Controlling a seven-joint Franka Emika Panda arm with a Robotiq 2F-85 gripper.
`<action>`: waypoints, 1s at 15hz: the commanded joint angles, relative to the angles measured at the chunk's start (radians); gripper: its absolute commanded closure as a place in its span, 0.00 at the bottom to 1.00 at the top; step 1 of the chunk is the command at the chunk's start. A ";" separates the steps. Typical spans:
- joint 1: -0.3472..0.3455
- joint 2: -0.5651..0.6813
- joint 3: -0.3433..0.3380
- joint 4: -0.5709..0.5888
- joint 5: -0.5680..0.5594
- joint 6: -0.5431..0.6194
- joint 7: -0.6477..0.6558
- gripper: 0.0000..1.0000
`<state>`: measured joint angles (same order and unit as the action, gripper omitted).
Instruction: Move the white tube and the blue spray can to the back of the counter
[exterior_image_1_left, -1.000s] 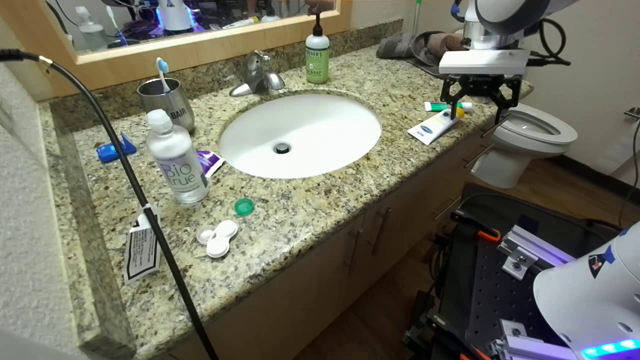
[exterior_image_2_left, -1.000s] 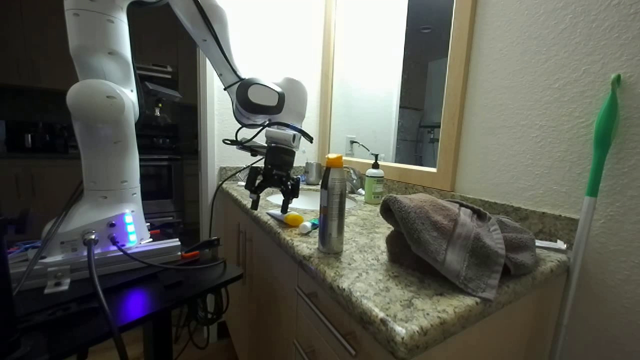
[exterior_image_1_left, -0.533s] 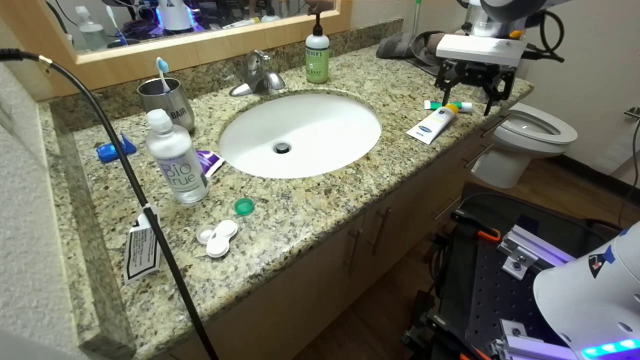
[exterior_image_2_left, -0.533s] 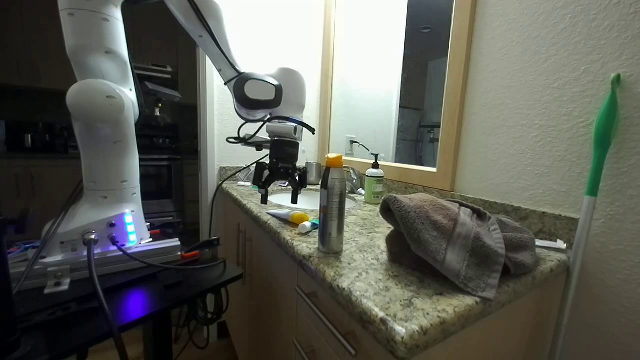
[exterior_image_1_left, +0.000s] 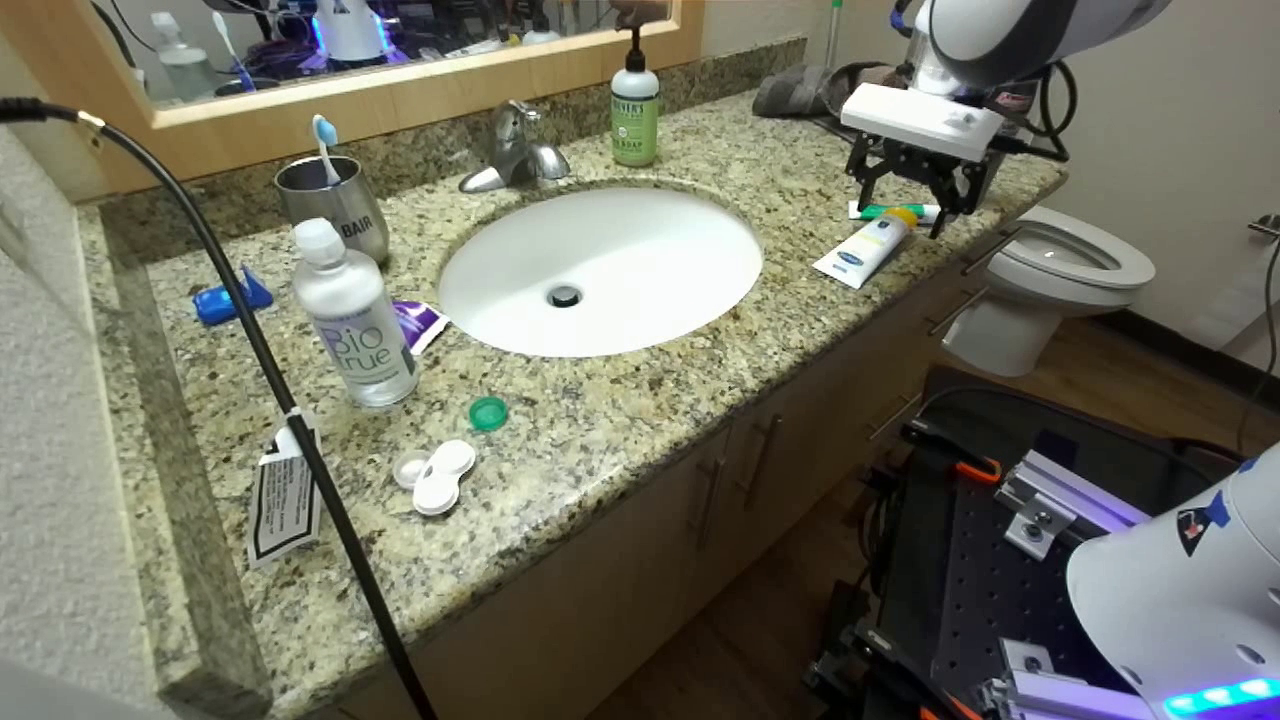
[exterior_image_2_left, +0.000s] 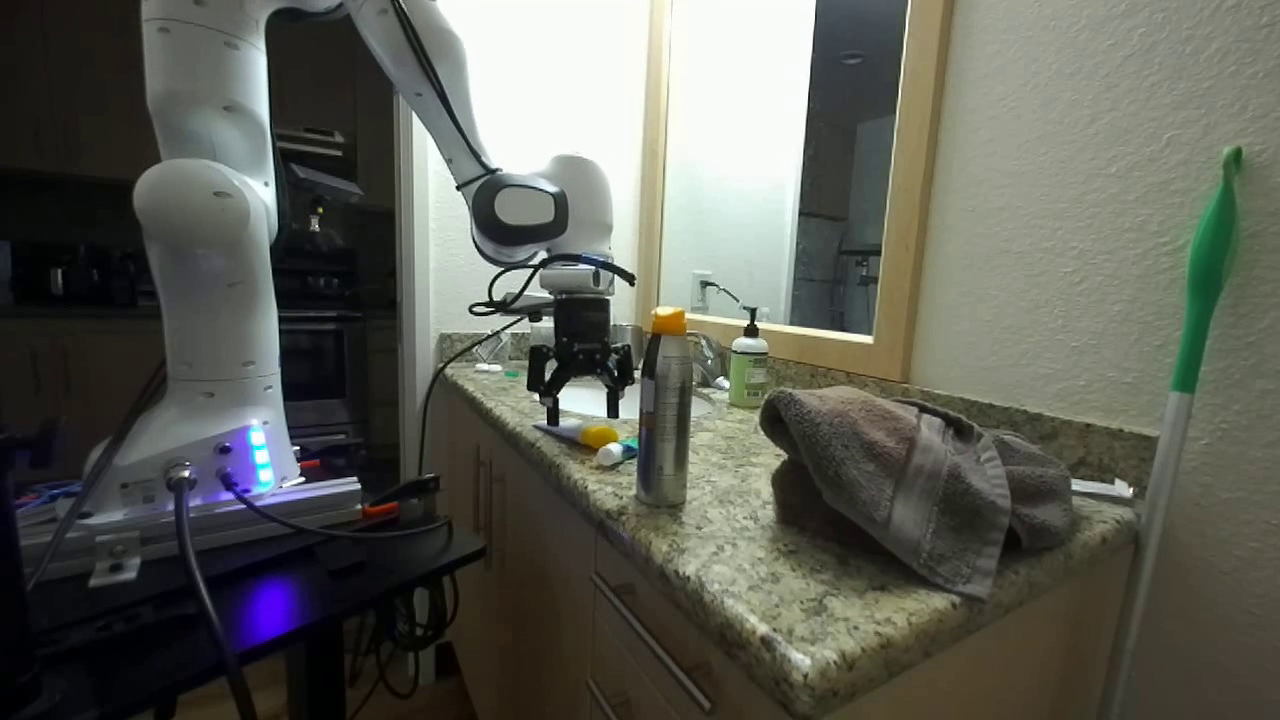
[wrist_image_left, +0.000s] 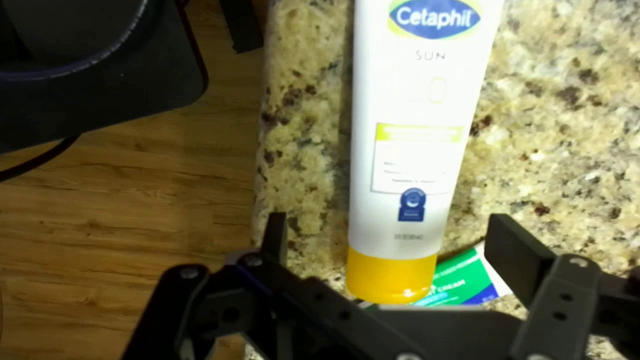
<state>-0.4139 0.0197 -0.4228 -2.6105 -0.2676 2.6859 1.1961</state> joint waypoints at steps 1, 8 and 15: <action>0.028 0.079 0.003 0.027 -0.020 0.064 0.082 0.00; 0.075 0.143 -0.006 0.081 0.045 -0.008 0.045 0.48; 0.072 0.092 0.010 0.135 0.150 -0.124 -0.027 0.85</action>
<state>-0.3407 0.1198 -0.4230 -2.5253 -0.2034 2.6656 1.2441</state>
